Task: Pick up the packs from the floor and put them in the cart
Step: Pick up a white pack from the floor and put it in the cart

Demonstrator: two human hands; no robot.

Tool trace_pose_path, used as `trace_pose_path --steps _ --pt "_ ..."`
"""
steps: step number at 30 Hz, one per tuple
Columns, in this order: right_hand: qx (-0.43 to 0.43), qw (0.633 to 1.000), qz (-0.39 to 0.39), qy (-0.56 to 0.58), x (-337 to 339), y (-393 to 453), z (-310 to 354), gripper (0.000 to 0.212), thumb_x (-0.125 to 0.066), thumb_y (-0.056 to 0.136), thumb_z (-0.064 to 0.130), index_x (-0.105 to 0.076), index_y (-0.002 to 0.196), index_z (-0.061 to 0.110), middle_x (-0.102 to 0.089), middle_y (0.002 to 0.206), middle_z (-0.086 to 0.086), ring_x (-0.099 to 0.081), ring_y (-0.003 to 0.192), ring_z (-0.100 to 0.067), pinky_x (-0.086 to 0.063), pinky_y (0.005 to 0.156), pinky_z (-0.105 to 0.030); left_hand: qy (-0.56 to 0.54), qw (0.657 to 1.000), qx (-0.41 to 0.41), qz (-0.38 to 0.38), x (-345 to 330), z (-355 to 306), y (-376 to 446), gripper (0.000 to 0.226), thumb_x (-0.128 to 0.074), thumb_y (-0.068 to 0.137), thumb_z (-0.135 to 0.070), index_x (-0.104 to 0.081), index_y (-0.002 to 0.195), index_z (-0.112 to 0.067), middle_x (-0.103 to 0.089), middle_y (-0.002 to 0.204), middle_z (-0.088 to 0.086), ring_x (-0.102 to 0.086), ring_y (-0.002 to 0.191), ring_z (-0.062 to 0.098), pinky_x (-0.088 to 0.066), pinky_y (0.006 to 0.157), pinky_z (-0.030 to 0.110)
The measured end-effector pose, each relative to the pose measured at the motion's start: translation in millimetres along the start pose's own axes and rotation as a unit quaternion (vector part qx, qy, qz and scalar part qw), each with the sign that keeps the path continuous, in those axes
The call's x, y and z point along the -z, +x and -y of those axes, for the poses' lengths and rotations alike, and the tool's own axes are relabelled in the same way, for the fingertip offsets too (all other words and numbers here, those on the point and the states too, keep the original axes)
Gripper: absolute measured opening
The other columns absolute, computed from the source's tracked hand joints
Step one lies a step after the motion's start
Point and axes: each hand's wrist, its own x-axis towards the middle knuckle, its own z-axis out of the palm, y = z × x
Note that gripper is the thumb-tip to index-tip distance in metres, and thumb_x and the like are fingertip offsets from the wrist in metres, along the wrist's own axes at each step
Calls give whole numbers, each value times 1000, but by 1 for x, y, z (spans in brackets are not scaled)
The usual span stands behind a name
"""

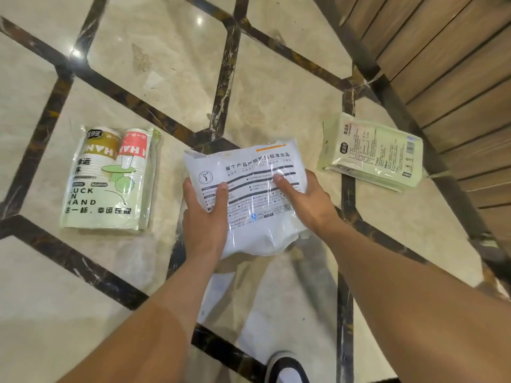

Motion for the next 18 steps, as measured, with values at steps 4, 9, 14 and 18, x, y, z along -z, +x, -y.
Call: trace_pose_path --steps 4,9,14,18 --pt "-6 999 -31 11 7 -41 6 77 -62 82 82 -50 144 37 -70 118 11 -69 109 -21 -53 97 -42 26 1000 -1 -12 13 -17 -35 81 -51 93 -68 -10 160 -45 -49 150 7 -53 132 33 -39 103 40" --pt "11 998 -57 30 43 -99 29 75 -59 82 84 -53 141 40 -72 119 16 -70 110 -16 -55 96 -40 37 996 -84 9 46 -66 -84 82 -58 95 -59 -19 163 -34 -44 149 -15 -44 130 6 -28 104 21" --pt "52 992 -90 75 119 -191 63 68 -66 83 78 -56 138 40 -73 124 17 -72 109 -5 -58 97 -37 31 984 -166 52 83 -123 -164 61 -64 97 -48 -44 152 -30 -66 123 -26 -63 111 -9 -54 96 20" --pt "24 987 -117 111 197 -266 111 68 -70 82 76 -50 135 39 -73 119 18 -73 106 -7 -59 94 -38 36 975 -194 106 92 -200 -238 52 -63 98 -44 -50 147 -30 -67 121 -23 -66 110 -4 -55 89 16"
